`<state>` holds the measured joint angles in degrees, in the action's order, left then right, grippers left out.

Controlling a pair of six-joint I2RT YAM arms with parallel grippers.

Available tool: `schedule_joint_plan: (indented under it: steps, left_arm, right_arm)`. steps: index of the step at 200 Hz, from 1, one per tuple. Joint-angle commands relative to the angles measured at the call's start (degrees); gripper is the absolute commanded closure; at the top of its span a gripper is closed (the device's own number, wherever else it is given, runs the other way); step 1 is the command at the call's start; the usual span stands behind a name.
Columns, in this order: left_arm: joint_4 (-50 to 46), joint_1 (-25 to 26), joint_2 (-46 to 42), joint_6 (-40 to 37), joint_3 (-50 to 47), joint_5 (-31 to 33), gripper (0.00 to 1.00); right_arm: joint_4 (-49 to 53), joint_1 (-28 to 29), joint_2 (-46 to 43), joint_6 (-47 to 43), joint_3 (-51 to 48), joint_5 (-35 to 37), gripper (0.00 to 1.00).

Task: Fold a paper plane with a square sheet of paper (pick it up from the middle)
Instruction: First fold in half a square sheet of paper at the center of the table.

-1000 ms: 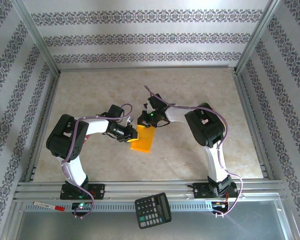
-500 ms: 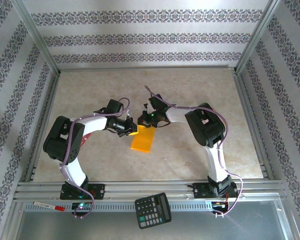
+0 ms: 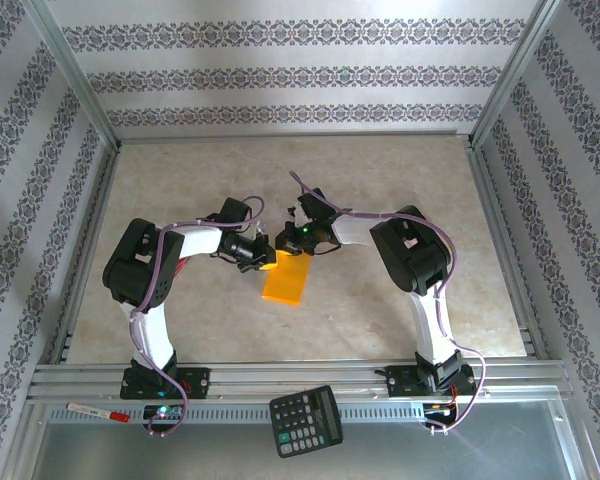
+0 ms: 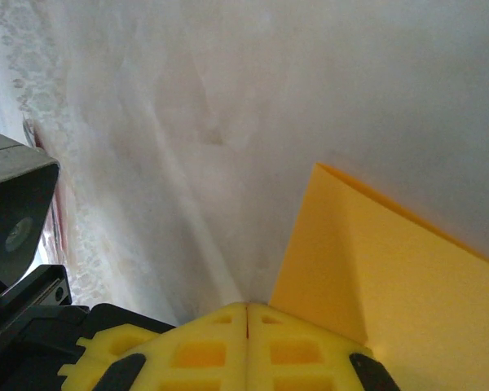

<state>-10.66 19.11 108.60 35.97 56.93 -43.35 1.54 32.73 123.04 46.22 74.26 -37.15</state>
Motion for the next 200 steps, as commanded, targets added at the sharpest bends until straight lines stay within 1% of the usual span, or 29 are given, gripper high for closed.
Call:
schedule_joint_plan:
  steps: [1,39,73,116,200]
  left_arm:
    - [-1.02,-0.27,-0.47,-2.1,-3.07,1.35,1.0]
    - [-1.65,-0.3,-2.38,-3.18,-7.99,1.19,1.0]
    - [-3.09,0.68,-4.5,-4.01,-10.87,1.09,1.0]
    - [-2.88,1.18,-7.02,-3.45,-15.1,0.99,1.0]
    - [-5.86,4.86,-11.5,-3.71,-20.31,2.21,1.0]
  right_arm:
    - [3.95,-0.65,2.01,-0.35,-2.79,3.6,1.0]
    - [4.28,-0.65,2.07,-0.23,-2.8,4.25,1.0]
    - [4.53,-0.65,2.26,-0.16,-2.98,4.68,1.0]
    - [4.69,-0.65,2.42,-0.02,-2.98,5.07,1.0]
    - [5.3,-0.56,2.78,-0.07,-2.89,5.64,1.0]
